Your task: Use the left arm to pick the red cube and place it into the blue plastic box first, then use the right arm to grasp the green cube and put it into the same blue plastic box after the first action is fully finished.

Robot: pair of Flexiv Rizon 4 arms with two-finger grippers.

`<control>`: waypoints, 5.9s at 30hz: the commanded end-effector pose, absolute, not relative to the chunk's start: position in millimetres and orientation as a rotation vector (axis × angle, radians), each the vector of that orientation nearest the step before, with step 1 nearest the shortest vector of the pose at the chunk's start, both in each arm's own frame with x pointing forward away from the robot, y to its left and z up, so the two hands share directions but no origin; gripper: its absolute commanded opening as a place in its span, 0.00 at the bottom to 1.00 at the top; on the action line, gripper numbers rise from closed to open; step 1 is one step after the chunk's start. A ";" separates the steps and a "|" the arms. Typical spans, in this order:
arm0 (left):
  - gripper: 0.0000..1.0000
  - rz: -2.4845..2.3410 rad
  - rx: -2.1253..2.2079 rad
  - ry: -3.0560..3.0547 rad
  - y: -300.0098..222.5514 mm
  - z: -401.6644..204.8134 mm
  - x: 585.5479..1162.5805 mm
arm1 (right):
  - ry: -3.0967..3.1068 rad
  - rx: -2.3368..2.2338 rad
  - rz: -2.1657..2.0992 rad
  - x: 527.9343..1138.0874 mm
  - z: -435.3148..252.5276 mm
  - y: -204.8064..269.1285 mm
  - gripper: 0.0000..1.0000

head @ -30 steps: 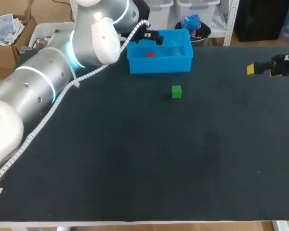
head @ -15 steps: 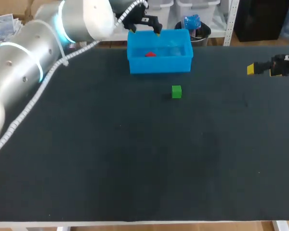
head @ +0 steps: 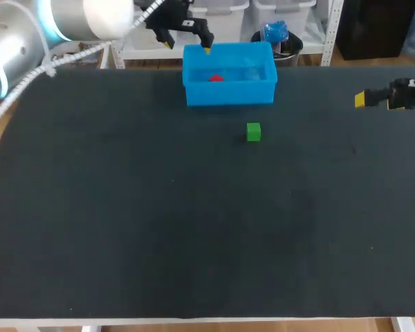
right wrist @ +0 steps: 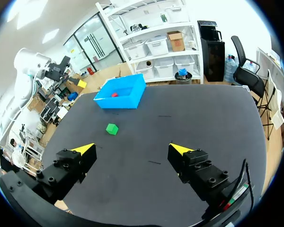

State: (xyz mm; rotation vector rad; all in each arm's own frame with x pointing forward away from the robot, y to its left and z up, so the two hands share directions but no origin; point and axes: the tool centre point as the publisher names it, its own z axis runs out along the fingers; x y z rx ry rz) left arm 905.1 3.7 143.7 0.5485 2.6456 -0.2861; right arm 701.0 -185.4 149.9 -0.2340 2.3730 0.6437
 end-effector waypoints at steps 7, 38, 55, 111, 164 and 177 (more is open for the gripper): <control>1.00 -0.340 0.427 2.403 78.7 146.7 759.9 | 2.372 -0.235 0.645 701.2 149.5 -185.7 1.00; 1.00 -0.489 0.511 2.310 110.9 139.5 668.6 | 2.372 -0.235 0.645 701.2 149.5 -185.7 1.00; 1.00 -0.563 0.557 2.333 116.2 148.8 680.2 | 2.372 -0.235 0.645 701.2 149.5 -185.7 1.00; 1.00 -0.546 0.575 2.346 114.1 153.0 683.0 | 2.628 -0.087 0.328 740.5 161.4 -98.0 1.00; 1.00 -0.546 0.575 2.346 114.1 153.0 683.0 | 2.901 -0.040 0.189 779.9 100.4 -7.7 1.00; 1.00 -0.546 0.575 2.346 114.1 153.0 683.0 | 2.934 -0.023 -0.014 790.2 81.5 10.5 1.00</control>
